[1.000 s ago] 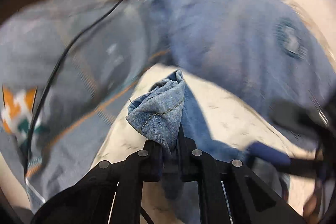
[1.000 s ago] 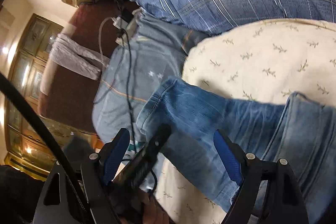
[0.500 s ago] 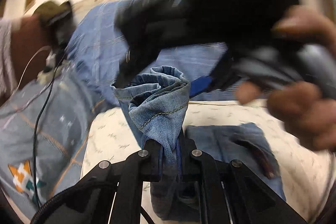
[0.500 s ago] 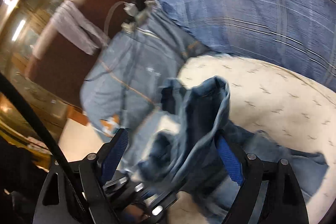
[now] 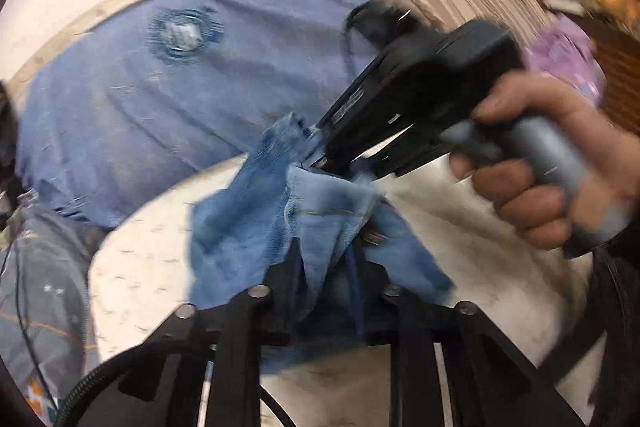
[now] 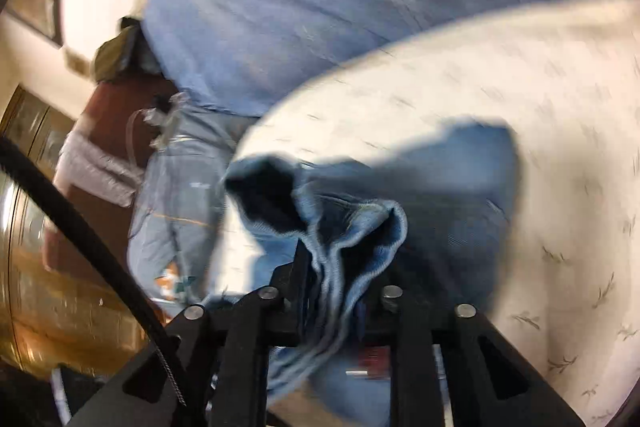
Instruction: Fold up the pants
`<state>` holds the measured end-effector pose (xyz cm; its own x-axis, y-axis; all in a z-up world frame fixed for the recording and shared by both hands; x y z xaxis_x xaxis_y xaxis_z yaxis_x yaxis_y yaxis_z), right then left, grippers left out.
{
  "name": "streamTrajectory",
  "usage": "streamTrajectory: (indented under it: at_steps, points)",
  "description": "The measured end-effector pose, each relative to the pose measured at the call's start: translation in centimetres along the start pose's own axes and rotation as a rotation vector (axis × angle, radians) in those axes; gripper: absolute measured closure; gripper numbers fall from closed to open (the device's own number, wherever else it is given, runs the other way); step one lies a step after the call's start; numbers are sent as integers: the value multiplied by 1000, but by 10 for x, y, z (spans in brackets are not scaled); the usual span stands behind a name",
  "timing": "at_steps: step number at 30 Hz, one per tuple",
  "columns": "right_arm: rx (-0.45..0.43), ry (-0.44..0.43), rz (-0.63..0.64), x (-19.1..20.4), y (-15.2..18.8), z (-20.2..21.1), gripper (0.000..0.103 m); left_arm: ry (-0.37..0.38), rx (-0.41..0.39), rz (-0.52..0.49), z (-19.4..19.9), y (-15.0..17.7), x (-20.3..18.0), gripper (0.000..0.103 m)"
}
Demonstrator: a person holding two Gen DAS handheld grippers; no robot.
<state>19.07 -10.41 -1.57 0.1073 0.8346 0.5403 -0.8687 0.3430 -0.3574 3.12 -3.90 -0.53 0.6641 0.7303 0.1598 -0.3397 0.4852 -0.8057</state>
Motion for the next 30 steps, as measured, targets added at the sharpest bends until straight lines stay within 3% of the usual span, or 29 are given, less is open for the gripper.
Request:
streamTrajectory:
  at_steps: [3, 5, 7, 9, 12, 14, 18, 20, 23, 26, 30]
  points:
    - [-35, -53, -96, -24, 8, -2, 74, 133, -31, 5, 21, 1, -18, 74]
    - [-115, -67, -115, -26, 12, 15, 47, 217, -62, 64, 37, -1, -13, 65]
    - [-195, 9, -134, -33, 19, 37, 30, 300, -73, 152, 46, 0, 8, 59]
    - [-243, 24, -152, -33, 31, 62, 30, 385, -68, 247, 54, 0, 22, 57]
    - [-275, -42, -186, -25, 59, 93, 30, 361, -38, 325, 32, 1, 63, 56]
    - [-300, -3, -182, -21, 78, 114, 29, 291, 24, 396, 10, 9, 80, 57]
    - [-303, 59, -160, -19, 98, 139, 29, 233, 125, 426, -22, 38, 74, 57]
    - [-299, 73, -153, -20, 104, 145, 29, 241, 143, 446, -27, 49, 68, 57]
    - [-301, 76, -172, -26, 105, 148, 29, 264, 135, 377, -13, 52, 50, 56]
    - [-292, 76, -182, -29, 104, 144, 29, 268, 122, 313, 4, 52, 36, 49]
    - [-263, 71, -180, -28, 111, 134, 29, 263, 161, 301, 4, 60, 32, 49]
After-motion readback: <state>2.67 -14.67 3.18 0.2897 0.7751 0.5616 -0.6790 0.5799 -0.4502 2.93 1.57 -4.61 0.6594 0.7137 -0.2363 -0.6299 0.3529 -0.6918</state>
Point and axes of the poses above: each gripper's, at about its wrist camera, not at the fingertips, and z roughly against the way its jaws point, x to its left, y to its underside, the point moved 8 cm from there along -z, roughly the way its jaws point
